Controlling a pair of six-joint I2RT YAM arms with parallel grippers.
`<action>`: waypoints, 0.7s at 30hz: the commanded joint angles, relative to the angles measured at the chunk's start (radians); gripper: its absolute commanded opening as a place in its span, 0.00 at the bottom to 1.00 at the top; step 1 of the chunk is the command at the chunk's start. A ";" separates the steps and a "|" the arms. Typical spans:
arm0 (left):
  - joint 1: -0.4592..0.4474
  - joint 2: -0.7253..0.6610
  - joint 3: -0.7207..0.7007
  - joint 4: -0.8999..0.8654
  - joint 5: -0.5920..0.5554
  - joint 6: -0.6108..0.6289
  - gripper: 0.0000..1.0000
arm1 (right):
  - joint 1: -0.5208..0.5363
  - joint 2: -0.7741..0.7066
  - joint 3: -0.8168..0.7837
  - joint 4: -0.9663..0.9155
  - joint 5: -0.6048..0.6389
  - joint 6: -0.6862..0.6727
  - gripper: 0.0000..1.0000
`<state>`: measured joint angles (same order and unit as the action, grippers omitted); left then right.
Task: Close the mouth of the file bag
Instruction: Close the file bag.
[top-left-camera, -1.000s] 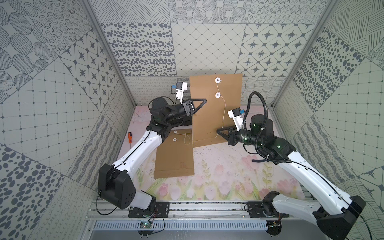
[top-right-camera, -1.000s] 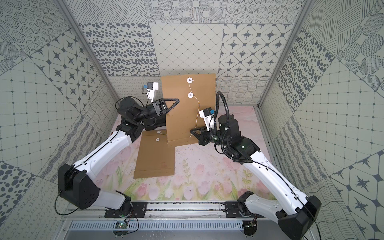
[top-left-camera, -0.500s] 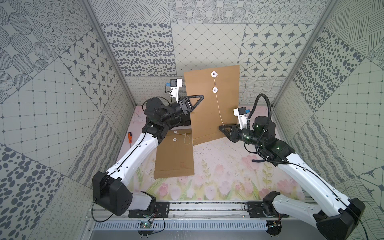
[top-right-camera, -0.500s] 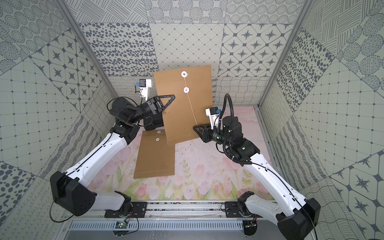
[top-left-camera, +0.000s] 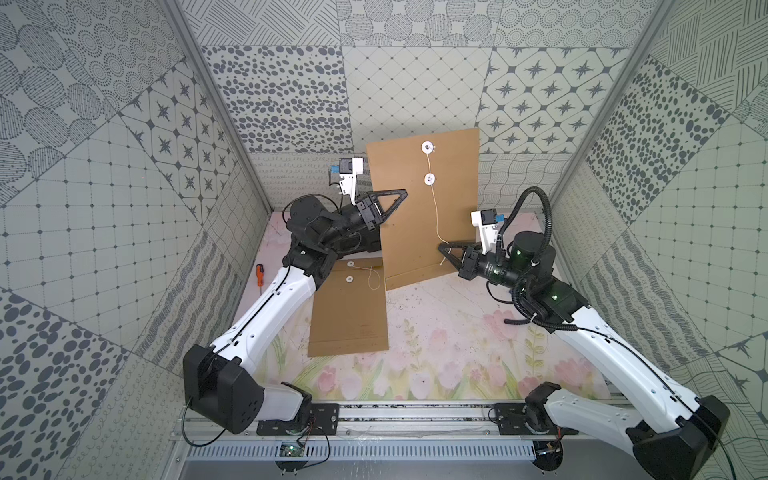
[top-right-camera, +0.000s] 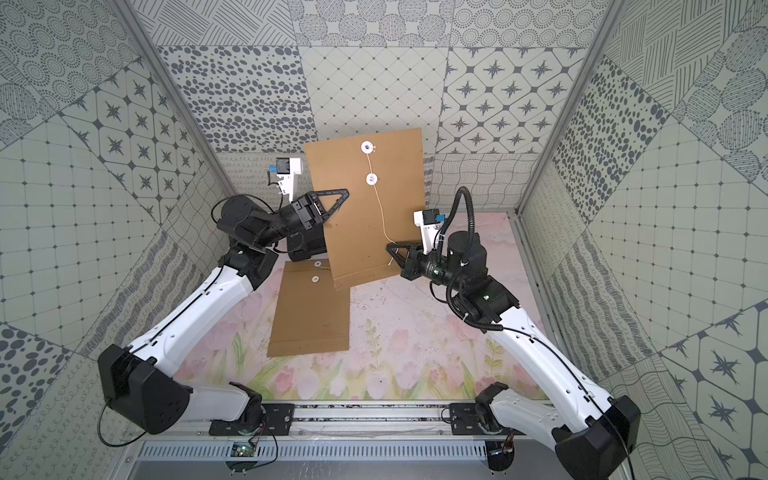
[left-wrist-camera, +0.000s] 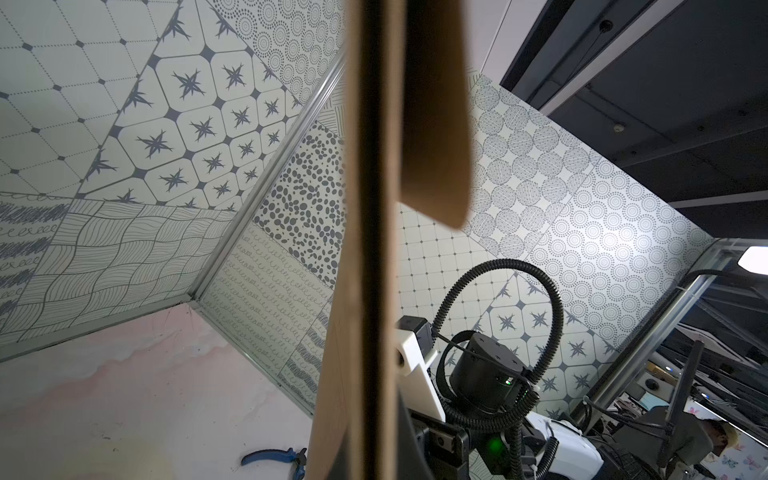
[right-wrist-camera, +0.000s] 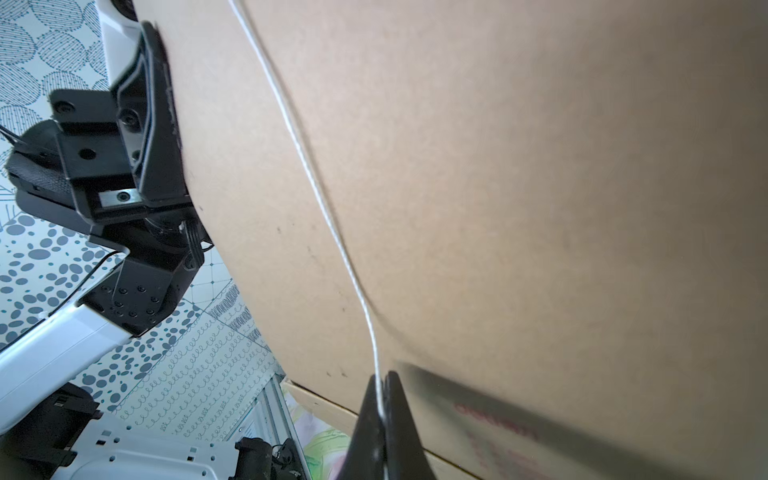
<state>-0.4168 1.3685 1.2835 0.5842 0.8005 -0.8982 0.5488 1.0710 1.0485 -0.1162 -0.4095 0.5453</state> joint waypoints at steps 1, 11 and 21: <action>0.006 -0.016 -0.004 0.046 -0.017 0.045 0.00 | -0.017 -0.048 -0.023 0.056 0.012 0.023 0.00; 0.007 0.003 0.020 0.003 0.004 0.077 0.00 | -0.023 -0.010 0.026 -0.049 -0.079 -0.009 0.00; 0.006 0.044 0.050 -0.085 0.138 0.179 0.00 | 0.120 0.081 0.237 -0.261 -0.125 -0.137 0.00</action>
<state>-0.4137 1.4014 1.3083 0.5179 0.8429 -0.8154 0.6334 1.1347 1.2213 -0.3119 -0.4992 0.4763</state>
